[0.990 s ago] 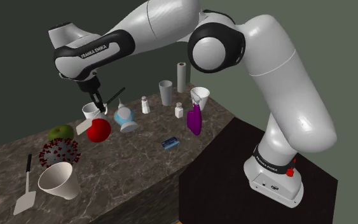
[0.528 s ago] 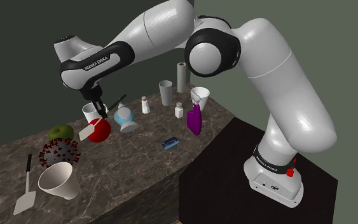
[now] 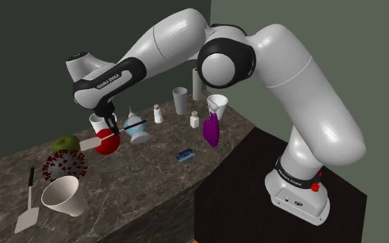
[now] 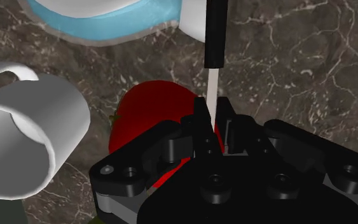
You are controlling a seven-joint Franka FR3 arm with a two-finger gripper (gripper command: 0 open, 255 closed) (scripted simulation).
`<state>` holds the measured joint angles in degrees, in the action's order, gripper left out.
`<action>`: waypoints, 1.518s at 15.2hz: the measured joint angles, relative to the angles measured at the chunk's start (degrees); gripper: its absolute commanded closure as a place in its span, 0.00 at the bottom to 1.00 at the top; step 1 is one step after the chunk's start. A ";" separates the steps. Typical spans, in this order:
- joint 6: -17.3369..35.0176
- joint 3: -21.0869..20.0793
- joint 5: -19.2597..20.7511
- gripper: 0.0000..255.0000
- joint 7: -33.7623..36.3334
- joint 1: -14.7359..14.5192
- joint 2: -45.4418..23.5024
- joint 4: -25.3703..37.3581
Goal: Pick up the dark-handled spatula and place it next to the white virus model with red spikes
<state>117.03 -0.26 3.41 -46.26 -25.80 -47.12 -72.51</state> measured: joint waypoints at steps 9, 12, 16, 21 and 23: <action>4.11 -0.02 0.07 1.00 0.07 0.01 -2.86 -0.18; 6.26 0.07 0.20 1.00 0.36 -0.06 -2.46 -1.43; 6.27 0.22 0.36 1.00 0.81 -0.26 -2.97 -0.58; 5.86 0.00 0.27 1.00 0.40 0.05 -4.12 1.08; 7.02 0.11 0.39 1.00 0.68 -0.03 -3.72 0.09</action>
<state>124.04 -0.15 3.79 -45.58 -25.84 -50.84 -72.42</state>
